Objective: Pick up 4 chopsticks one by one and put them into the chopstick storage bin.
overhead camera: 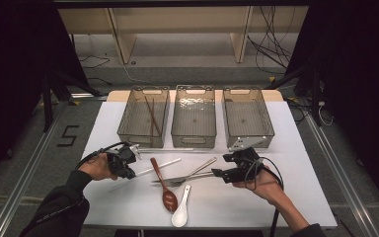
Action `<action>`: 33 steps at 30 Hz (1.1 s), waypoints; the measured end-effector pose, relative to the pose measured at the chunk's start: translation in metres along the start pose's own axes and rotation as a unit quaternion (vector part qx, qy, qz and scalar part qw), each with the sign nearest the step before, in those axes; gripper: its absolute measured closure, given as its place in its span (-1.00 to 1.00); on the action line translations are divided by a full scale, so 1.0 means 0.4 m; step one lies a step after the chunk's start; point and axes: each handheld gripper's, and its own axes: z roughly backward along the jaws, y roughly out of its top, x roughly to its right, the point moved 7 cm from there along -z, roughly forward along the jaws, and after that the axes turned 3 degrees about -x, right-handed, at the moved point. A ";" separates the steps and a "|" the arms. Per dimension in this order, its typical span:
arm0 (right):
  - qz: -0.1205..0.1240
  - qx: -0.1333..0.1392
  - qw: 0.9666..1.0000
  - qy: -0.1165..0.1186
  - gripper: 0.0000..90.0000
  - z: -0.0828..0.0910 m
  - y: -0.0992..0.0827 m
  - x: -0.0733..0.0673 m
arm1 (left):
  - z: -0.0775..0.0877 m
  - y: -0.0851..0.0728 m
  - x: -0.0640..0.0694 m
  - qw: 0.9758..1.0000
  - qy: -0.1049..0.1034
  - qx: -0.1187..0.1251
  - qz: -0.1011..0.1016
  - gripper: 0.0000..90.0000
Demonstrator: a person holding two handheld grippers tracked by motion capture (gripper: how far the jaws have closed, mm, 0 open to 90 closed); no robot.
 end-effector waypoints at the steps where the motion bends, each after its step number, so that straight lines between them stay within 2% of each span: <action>1: -0.001 0.001 1.000 0.000 -0.25 0.000 0.000 0.000 | 0.000 -0.001 0.000 1.000 0.000 0.001 0.001 0.90; 6: -0.002 0.000 1.000 0.000 -0.25 0.000 0.000 0.000 | 0.013 -0.002 -0.008 1.000 0.006 0.018 0.023 0.90; 7: -0.002 0.000 1.000 0.000 -0.25 0.000 0.000 0.000 | 0.017 -0.004 -0.010 1.000 0.007 0.016 0.019 0.90; 13: -0.002 0.001 1.000 0.000 -0.25 0.000 0.000 0.001 | 0.025 -0.008 -0.016 0.999 0.016 0.025 0.034 0.90; 15: -0.003 0.001 1.000 0.001 -0.25 0.000 0.000 0.001 | 0.032 -0.009 -0.017 0.999 0.016 0.025 0.029 0.90; 18: -0.003 -0.001 1.000 0.001 -0.25 0.000 0.000 0.000 | 0.042 -0.008 -0.021 0.999 0.026 0.030 0.035 0.90; 26: -0.002 0.001 1.000 0.001 -0.25 0.000 0.000 0.001 | 0.054 -0.012 -0.028 0.998 0.034 0.034 0.040 0.90; 27: -0.002 0.001 1.000 0.001 -0.25 0.000 0.000 0.001 | 0.055 -0.013 -0.028 0.998 0.033 0.036 0.047 0.90; 28: -0.003 0.001 1.000 0.001 -0.25 0.000 0.000 0.001 | 0.060 -0.016 -0.031 0.998 0.035 0.034 0.041 0.90; 32: -0.002 -0.001 1.000 0.001 -0.25 0.000 -0.001 0.001 | 0.065 -0.017 -0.031 0.997 0.036 0.043 0.049 0.90; 33: -0.002 -0.001 1.000 0.001 -0.25 0.000 -0.001 0.001 | 0.068 -0.018 -0.032 0.998 0.038 0.039 0.045 0.90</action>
